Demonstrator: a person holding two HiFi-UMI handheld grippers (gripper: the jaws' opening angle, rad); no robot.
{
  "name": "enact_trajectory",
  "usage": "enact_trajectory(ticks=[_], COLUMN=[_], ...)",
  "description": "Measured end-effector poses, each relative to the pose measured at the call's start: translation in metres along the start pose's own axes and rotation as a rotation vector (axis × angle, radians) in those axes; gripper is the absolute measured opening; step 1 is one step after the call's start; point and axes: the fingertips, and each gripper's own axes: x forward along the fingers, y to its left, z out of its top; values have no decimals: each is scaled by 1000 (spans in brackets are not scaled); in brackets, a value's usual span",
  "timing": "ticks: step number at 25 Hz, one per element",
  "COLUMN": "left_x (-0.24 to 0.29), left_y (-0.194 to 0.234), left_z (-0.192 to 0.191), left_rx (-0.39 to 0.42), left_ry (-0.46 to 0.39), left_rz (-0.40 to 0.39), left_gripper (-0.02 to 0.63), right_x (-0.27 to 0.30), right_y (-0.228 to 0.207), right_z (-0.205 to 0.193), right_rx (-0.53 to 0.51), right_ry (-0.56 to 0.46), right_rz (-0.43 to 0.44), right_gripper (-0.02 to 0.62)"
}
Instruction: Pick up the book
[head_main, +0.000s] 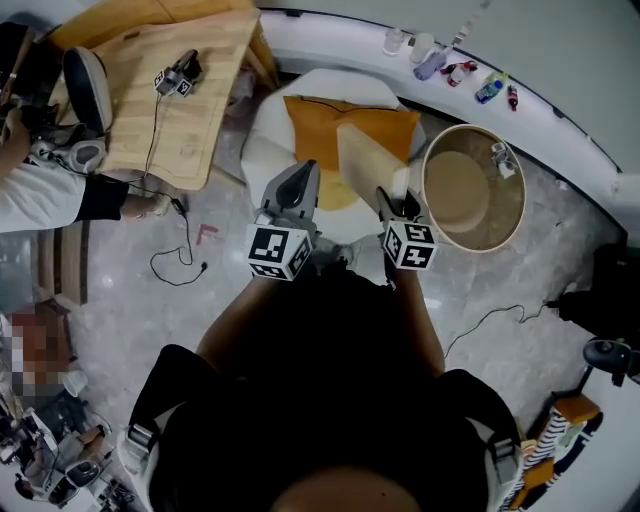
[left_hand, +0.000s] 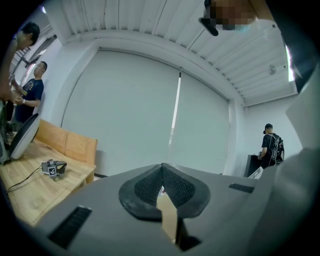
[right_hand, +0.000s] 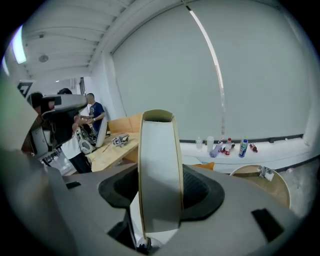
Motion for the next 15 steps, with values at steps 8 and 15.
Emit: enact_trajectory(ticks=[8,15], left_x=[-17,-21], left_y=[10,27], left_z=[5,7], left_rx=[-7,-6], left_ry=[-17,-23], left_rz=[-32,-45], left_gripper=[8,8], right_x=[-34,-31], right_y=[40,61], right_z=[48,59], right_rx=[-48,-56], right_ry=[-106,-133], right_rz=[4,10], right_gripper=[238,238])
